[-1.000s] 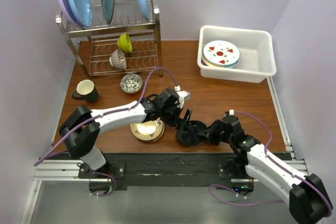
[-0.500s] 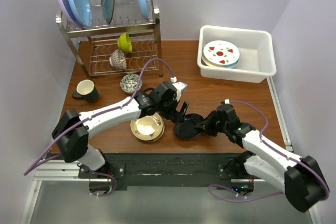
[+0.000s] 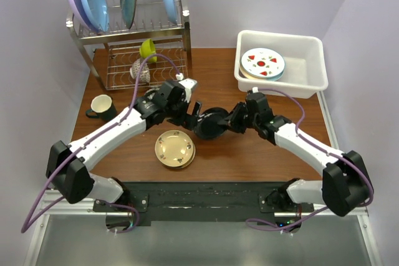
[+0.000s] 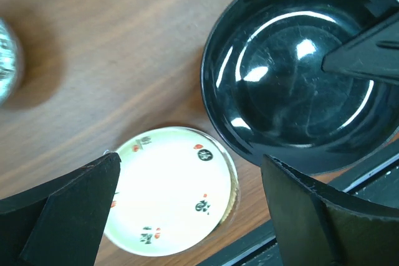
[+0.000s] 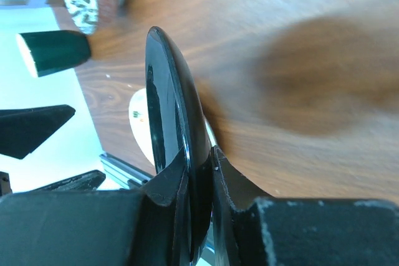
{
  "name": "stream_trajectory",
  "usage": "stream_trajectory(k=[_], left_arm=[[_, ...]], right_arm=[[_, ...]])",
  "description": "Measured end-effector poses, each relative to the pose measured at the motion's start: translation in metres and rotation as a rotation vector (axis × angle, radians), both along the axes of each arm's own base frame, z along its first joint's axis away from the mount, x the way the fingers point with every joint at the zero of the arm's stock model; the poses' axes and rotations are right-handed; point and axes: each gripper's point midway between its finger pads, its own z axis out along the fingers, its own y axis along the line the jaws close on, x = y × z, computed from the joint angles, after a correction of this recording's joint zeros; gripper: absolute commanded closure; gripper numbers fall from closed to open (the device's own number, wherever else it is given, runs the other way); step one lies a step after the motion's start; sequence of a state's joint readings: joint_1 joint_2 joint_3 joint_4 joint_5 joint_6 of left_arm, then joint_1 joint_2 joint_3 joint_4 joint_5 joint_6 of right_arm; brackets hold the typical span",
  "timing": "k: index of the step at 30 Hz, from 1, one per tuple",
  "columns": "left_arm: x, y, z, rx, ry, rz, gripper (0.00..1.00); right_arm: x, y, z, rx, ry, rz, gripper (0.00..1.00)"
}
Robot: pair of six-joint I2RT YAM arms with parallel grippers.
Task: Place the plates into the plastic bin on the countertop
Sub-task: Pick up the plate from the corner of the board, then place the plate in the plastic bin.
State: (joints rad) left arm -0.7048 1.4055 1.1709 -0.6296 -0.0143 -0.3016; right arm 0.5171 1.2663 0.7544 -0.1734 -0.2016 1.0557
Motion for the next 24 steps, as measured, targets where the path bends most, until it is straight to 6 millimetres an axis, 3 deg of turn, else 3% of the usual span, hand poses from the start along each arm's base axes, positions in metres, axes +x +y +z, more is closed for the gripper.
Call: stream_trajectory(k=[6, 15, 24], left_arm=[[0.006, 0.006, 0.022, -0.016, -0.048, 0.009, 0.0], [0.002, 0.01, 0.024, -0.004, -0.05, -0.001, 0.0], [-0.001, 0.013, 0.041, -0.035, -0.088, -0.001, 0.0]], right_arm=[[0.025, 0.014, 0.026, 0.009, -0.049, 0.017, 1.0], [0.06, 0.03, 0.058, -0.006, -0.098, 0.038, 1.0], [0.096, 0.018, 0.071, -0.028, -0.115, 0.009, 1.0]])
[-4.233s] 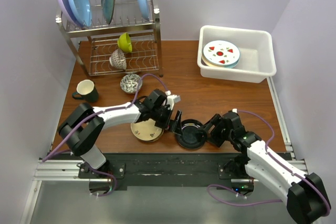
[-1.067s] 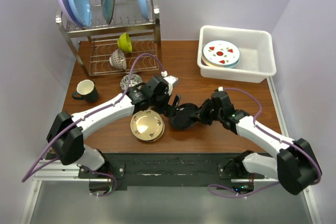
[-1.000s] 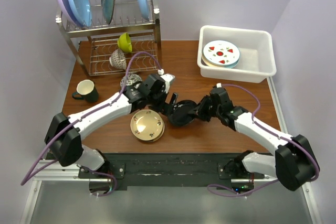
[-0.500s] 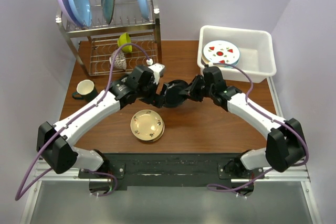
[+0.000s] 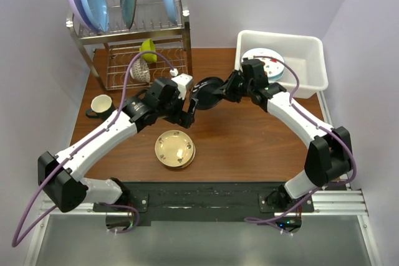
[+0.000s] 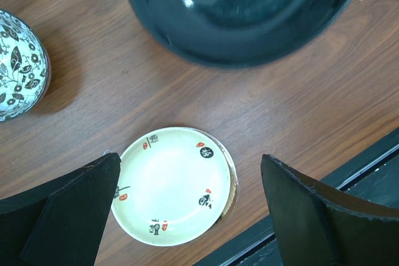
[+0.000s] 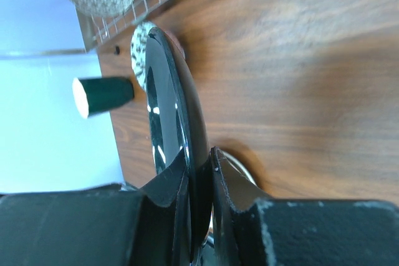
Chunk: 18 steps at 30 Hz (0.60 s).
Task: Place the plates into the plastic bin on the countertop
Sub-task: Place the plate in the plastic bin.
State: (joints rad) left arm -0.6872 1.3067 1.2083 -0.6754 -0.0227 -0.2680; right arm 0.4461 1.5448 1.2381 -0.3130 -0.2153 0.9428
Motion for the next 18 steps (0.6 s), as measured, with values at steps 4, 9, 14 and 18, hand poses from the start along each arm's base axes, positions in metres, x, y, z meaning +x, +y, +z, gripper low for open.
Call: stream_trajectory(k=[4, 9, 14, 18], left_arm=[[0.0, -0.001, 0.0, -0.002, 0.002, -0.003, 0.0], [-0.002, -0.001, -0.004, -0.003, 0.01, -0.008, 0.0], [-0.007, -0.003, -0.011, -0.009, 0.034, -0.028, 0.0], [-0.01, -0.005, -0.015, -0.015, 0.049, -0.041, 0.0]], right_arm=[[0.017, -0.021, 0.001, 0.006, 0.008, -0.043, 1.0], [0.036, -0.055, 0.011, -0.001, 0.006, -0.108, 1.0], [0.058, -0.085, 0.035, 0.008, -0.042, -0.159, 1.0], [0.07, -0.103, 0.039, 0.004, -0.052, -0.189, 1.0]])
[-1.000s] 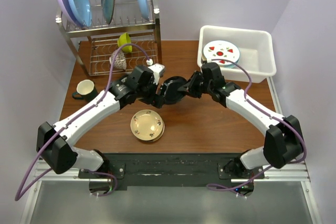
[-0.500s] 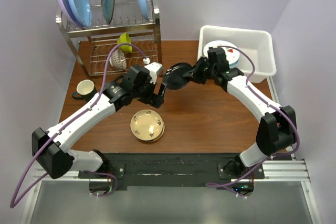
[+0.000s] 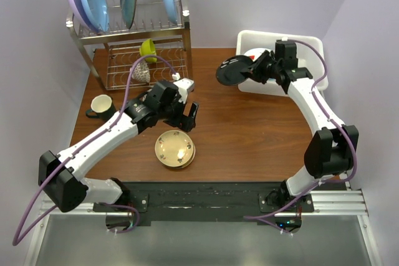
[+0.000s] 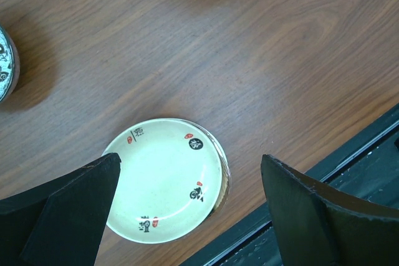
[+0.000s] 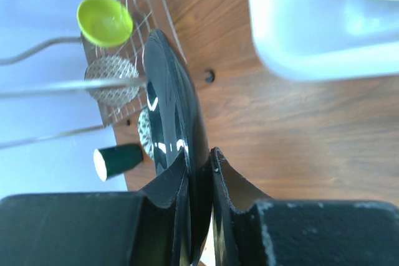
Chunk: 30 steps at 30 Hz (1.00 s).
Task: Place the plates into the plastic bin on the countertop
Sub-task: Place the plate in the plastic bin.
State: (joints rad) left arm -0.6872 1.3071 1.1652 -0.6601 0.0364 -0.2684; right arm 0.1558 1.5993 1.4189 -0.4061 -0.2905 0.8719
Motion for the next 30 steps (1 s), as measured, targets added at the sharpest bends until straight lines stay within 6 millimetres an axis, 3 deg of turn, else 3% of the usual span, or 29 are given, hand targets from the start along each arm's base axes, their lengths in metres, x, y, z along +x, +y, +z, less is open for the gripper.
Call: stream_trajectory(k=[7, 19, 30], left_arm=[[-0.002, -0.002, -0.001, -0.009, 0.01, -0.013, 0.0], [-0.004, -0.008, -0.005, -0.019, 0.033, -0.034, 0.0], [-0.004, -0.009, -0.01, -0.012, 0.047, -0.038, 0.0]], right_arm=[[0.015, -0.024, -0.017, 0.005, 0.045, -0.039, 1.0], [0.039, -0.05, -0.024, 0.035, 0.065, -0.08, 1.0], [0.06, -0.085, -0.045, 0.054, 0.111, -0.162, 1.0]])
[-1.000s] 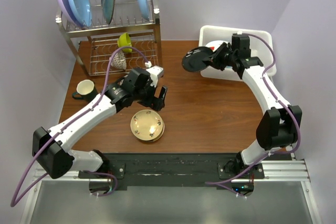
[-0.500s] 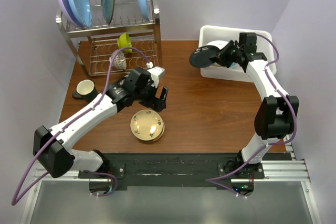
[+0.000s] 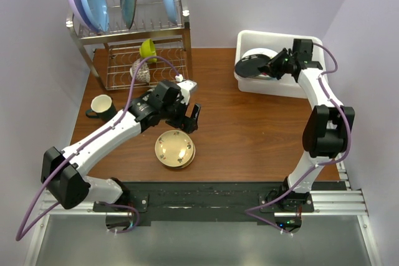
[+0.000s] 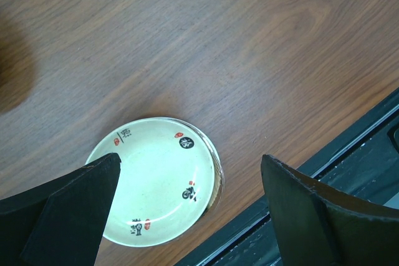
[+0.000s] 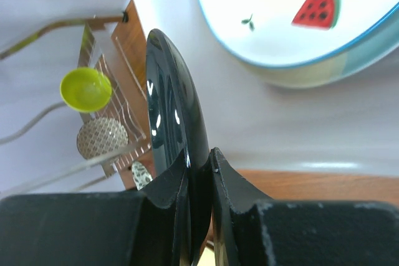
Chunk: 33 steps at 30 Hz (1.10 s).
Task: Place the plates into the plastic bin on the countertop
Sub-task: Place the plate in the plastic bin.
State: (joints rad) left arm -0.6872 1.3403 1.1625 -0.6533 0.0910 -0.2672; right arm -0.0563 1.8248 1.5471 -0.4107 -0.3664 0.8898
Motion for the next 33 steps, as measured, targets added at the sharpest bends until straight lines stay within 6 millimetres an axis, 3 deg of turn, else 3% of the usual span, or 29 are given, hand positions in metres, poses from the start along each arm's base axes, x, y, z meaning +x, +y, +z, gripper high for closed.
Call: stream_trajectory(k=[13, 27, 33], left_arm=[[0.0, 0.0, -0.003, 0.006, 0.007, -0.003, 0.0], [0.001, 0.0, -0.005, 0.017, 0.003, -0.017, 0.0], [-0.003, 0.002, -0.013, 0.03, 0.023, -0.02, 0.0]], right_arm=[[0.026, -0.031, -0.008, 0.008, 0.001, -0.063, 1.0], [0.056, -0.047, -0.058, 0.003, 0.078, -0.094, 1.0], [0.066, -0.054, -0.054, -0.016, 0.066, -0.114, 0.82]])
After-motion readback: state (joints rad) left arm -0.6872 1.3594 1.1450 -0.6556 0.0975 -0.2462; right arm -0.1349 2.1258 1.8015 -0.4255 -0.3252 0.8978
